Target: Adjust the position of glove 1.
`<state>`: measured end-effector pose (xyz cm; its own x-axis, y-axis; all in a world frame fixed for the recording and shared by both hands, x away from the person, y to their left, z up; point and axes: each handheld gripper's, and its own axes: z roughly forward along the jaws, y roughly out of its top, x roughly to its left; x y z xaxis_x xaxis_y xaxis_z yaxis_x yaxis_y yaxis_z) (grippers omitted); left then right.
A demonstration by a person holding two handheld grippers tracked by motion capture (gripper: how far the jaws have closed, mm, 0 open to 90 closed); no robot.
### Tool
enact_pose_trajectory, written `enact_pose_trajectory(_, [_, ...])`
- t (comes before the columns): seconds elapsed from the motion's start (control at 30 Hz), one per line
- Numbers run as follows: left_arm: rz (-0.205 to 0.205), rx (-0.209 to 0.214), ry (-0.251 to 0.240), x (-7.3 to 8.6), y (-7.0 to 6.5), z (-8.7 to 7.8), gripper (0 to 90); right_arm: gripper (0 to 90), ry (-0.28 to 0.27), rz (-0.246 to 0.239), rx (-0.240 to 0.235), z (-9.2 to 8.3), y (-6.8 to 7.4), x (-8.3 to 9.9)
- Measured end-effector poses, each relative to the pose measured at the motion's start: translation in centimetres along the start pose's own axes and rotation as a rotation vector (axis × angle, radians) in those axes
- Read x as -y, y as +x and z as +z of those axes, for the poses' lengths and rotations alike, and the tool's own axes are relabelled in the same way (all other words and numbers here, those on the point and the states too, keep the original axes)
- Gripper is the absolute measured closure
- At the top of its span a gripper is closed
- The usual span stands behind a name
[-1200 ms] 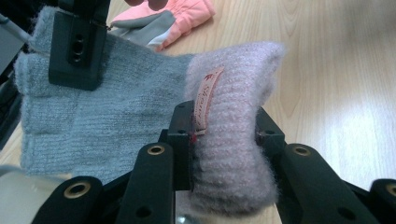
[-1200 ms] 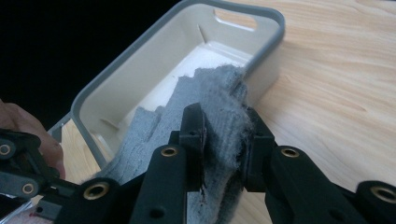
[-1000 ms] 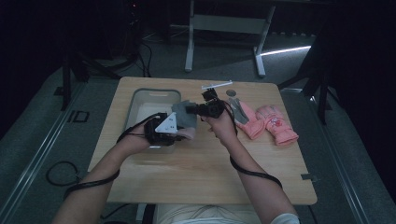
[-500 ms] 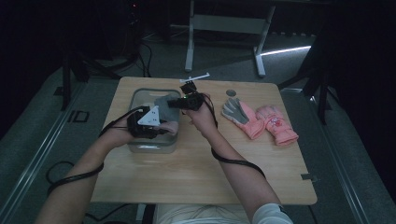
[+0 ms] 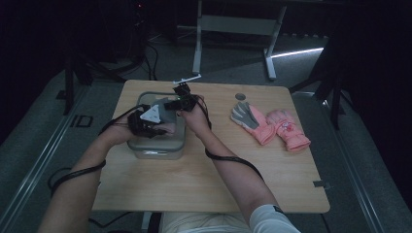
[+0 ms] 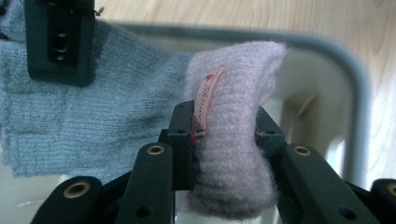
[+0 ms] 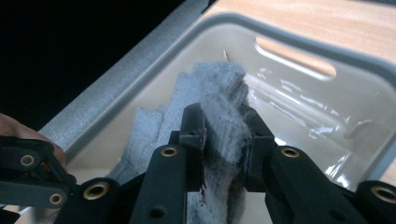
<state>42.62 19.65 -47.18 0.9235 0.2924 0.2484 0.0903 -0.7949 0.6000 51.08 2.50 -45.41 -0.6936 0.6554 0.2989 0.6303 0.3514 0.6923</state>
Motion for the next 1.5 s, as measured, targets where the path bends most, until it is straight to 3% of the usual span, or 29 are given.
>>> enact_pose_trajectory(0.1, [-0.012, 0.033, 0.028, 0.5, 0.4, 1.1, 67.0, 74.5, 0.039, 0.022, 0.008, 1.4, -0.7, 0.4])
enact_pose_trajectory(0.27, [0.018, 0.041, 0.086, 0.8, 0.5, 2.6, 66.9, 73.2, 0.095, 0.042, 0.028, 3.0, -1.5, 0.9])
enact_pose_trajectory(0.47, [0.026, 0.042, 0.137, 0.7, 0.6, 3.6, 66.7, 69.9, 0.107, 0.054, 0.037, 3.5, -1.7, 1.1])
enact_pose_trajectory(0.53, [0.02, 0.067, 0.182, 0.5, 0.8, 4.1, 66.4, 64.6, 0.106, 0.025, 0.061, 3.5, -1.5, 1.0])
enact_pose_trajectory(0.63, [0.037, 0.083, 0.234, 0.3, 0.7, 4.7, 65.8, 58.9, 0.082, 0.041, 0.063, 3.0, -1.8, 1.0])
enact_pose_trajectory(0.7, [0.027, 0.091, 0.242, 0.2, 0.7, 4.8, 65.5, 59.0, 0.071, 0.052, 0.064, 2.6, -2.0, 1.1])
enact_pose_trajectory(0.83, [0.011, 0.085, 0.242, 0.2, 0.8, 4.7, 62.4, 57.6, 0.051, 0.044, 0.052, 1.4, -2.3, 1.2])
enact_pose_trajectory(0.97, [-0.043, 0.065, 0.252, 0.2, 0.9, 4.4, 58.3, 56.2, 0.008, 0.038, 0.032, -0.3, -2.1, 1.2])
enact_pose_trajectory(1.13, [-0.077, 0.061, 0.252, -0.2, 0.7, 3.9, 44.4, 54.0, -0.025, 0.02, 0.004, -2.3, -1.6, 1.5])
enact_pose_trajectory(1.27, [-0.099, 0.023, 0.199, -0.8, 0.5, 2.6, 39.1, 52.4, -0.025, -0.014, -0.012, -3.8, -1.3, 1.8])
enact_pose_trajectory(1.4, [-0.114, 0.024, 0.127, -2.1, 0.1, 1.2, 38.2, 52.4, -0.045, -0.036, -0.019, -5.6, -1.3, 2.2])
enact_pose_trajectory(1.5, [-0.113, 0.027, 0.105, -3.0, -0.3, 0.8, 38.2, 52.5, -0.053, -0.052, -0.021, -6.9, -1.5, 2.5])
